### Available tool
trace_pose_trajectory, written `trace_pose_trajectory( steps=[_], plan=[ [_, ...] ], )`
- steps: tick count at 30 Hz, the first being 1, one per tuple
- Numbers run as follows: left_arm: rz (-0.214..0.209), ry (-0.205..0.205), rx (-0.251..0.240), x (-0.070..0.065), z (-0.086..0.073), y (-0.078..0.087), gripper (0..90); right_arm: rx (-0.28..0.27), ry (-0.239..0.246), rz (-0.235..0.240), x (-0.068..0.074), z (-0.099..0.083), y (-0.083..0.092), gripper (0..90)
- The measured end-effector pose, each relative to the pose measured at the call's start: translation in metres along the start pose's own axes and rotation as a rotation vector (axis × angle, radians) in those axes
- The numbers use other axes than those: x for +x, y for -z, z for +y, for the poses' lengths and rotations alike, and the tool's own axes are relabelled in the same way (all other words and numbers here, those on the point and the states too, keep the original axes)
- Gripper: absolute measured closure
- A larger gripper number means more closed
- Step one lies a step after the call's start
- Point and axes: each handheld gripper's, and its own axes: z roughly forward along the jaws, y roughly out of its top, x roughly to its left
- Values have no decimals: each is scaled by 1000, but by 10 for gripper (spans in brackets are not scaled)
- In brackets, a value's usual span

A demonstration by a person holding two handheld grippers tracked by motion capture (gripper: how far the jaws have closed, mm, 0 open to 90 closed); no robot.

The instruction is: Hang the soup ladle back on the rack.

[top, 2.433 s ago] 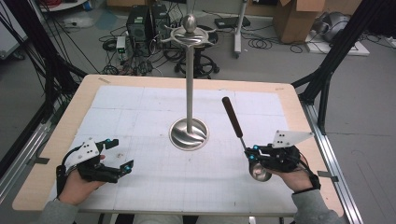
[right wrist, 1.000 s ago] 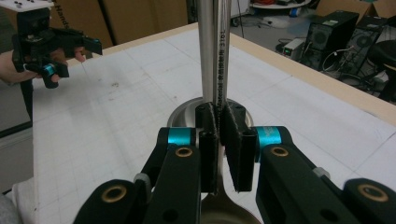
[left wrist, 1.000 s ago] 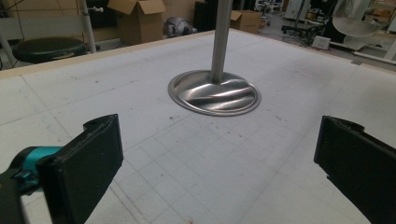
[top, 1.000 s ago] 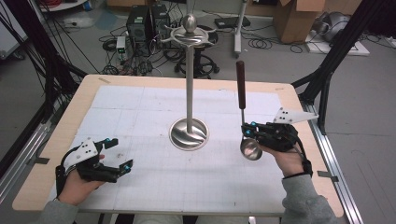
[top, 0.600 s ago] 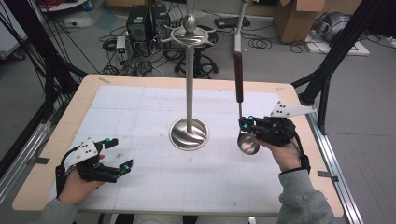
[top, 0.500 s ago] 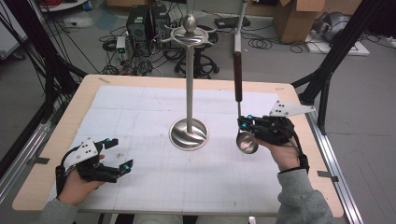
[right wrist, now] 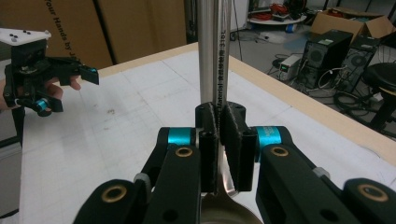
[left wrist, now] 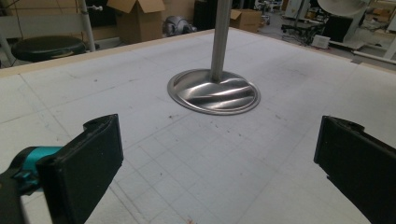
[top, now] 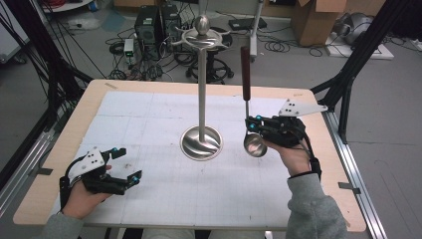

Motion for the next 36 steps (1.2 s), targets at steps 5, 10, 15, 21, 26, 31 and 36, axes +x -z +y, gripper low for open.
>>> trace_pose_trajectory(
  steps=[5,10,15,21,26,31,36],
  plan=[
    [-2,0,-2,0,0,0,18,-1,8,-1,2,8,-4,847],
    [-2,0,-1,0,0,0,18,7,11,-5,2,10,-8,847],
    [-3,0,-2,0,0,0,19,4,6,-6,0,11,-10,847],
    [-4,1,1,-1,0,0,19,2,11,-2,1,13,-13,847],
    [-4,2,-2,0,0,0,19,0,11,-5,1,15,-15,847],
    [-6,2,1,-1,0,0,18,0,11,-2,0,18,-17,847],
    [-8,4,-1,-1,0,1,18,3,16,2,1,19,-19,847]
  ],
)
